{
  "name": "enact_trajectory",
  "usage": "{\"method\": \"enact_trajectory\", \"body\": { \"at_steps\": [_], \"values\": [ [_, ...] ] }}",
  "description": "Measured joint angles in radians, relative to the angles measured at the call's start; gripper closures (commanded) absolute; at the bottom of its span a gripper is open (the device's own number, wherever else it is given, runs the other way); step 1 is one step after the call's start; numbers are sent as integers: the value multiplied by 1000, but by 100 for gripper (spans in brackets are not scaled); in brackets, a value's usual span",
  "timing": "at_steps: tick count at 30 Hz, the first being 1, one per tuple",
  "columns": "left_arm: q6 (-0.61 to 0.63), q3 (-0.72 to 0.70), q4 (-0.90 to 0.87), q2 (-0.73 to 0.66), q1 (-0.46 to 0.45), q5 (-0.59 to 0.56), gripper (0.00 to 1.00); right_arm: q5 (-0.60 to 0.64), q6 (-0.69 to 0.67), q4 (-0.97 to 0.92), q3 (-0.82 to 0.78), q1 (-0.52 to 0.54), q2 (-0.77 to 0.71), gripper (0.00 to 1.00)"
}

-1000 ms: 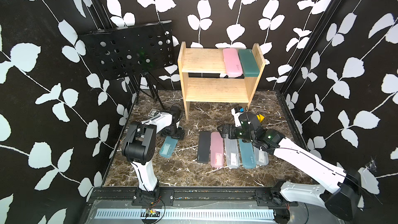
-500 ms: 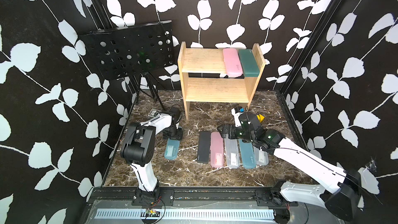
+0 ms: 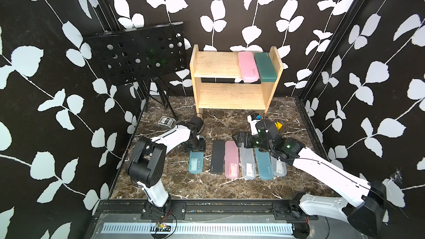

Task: Remove the pencil cases from the shelf
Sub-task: Move the pencil case to the center of the board.

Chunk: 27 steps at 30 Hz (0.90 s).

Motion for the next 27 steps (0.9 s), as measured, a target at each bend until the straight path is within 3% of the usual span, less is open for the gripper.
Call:
{"method": "enact_trajectory", "body": {
  "at_steps": [15, 22, 27],
  "values": [
    [-42, 14, 51, 58, -53, 17, 22, 2, 1, 1, -30, 0, -19, 1],
    [-43, 14, 58, 58, -67, 34, 1, 7, 1, 2, -30, 0, -19, 1],
    [-40, 19, 46, 51, -68, 34, 1, 27, -8, -12, -29, 0, -30, 1]
  ]
}}
